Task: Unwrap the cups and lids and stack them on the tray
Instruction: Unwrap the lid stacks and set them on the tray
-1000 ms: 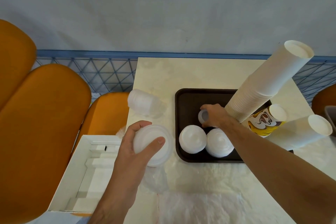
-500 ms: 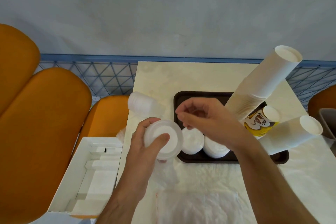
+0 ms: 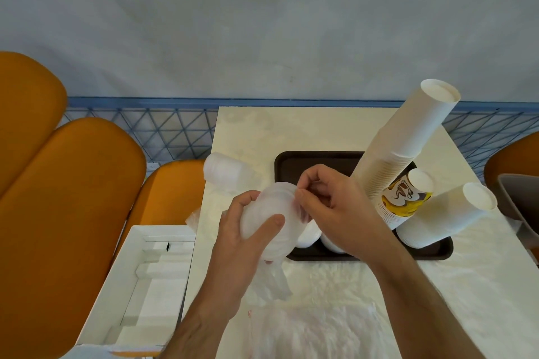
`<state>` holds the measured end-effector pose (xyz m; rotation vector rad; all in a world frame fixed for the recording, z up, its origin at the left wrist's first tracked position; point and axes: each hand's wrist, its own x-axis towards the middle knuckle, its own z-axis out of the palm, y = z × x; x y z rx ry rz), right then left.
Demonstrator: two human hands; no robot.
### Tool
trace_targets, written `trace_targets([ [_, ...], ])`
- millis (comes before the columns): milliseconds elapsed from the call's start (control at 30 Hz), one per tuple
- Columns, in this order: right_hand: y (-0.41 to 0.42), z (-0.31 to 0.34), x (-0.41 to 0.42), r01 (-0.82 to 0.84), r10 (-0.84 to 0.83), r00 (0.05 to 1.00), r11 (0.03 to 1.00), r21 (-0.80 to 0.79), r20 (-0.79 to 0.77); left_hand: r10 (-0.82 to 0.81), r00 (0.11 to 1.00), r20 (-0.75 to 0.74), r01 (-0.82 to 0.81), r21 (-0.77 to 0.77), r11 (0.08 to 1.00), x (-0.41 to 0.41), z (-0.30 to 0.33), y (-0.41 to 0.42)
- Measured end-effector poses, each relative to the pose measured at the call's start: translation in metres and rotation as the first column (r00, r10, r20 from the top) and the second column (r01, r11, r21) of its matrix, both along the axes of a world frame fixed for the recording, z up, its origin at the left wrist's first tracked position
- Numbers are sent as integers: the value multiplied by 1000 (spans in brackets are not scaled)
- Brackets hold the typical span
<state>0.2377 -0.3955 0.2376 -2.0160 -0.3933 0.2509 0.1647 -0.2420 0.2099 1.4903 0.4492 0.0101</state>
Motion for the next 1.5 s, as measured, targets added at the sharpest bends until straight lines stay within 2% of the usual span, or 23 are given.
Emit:
trace_targets([
  [133, -2, -1, 0, 20, 21, 975, 983, 180, -221, -4, 1000, -6, 4, 34, 999, 0, 2, -1],
  [267, -6, -6, 0, -53, 93, 954, 988, 144, -285, -31, 999, -30, 33, 71, 997, -1, 3, 0],
  [367, -9, -15, 5, -37, 175, 897, 945, 325, -406, -45, 999, -21, 46, 52, 998, -2, 0, 2],
  [433, -15, -21, 17, 45, 191, 860, 895, 443, -474, -32, 999, -9, 33, 58, 998, -4, -4, 5],
  [500, -22, -31, 41, 158, 96, 862, 882, 444, -497, -1, 1000, -7, 2, 78, 997, -5, -8, 8],
  [533, -26, -40, 55, 183, 3, 891, 913, 364, -454, 13, 1000, -10, -12, 98, 995, -6, -11, 10],
  [600, -33, -66, 85, 194, -189, 962, 981, 4, -198, 32, 999, -20, -29, 133, 991, -5, -17, 13],
  [667, -39, -96, 108, 228, -223, 973, 917, -327, 52, 40, 998, -41, -33, 164, 986, -5, -21, 14],
  [800, -49, -148, 133, 204, -166, 979, 805, -556, 119, 57, 997, -60, -46, 163, 986, -6, -26, 20],
  [933, -53, -166, 137, 82, -61, 997, 728, -681, 55, 69, 995, -71, -60, 121, 991, -6, -26, 25],
  [1233, -51, -167, 139, -75, -11, 994, 639, -765, -107, 62, 996, -63, -57, 81, 995, -2, -27, 26],
  [1400, -46, -165, 146, -33, -16, 998, 605, -796, -53, 77, 994, -72, -72, 74, 995, -3, -27, 26],
  [1500, -43, -165, 148, -97, 0, 993, 594, -799, -120, 95, 991, -89, -85, 111, 990, -3, -28, 27],
])
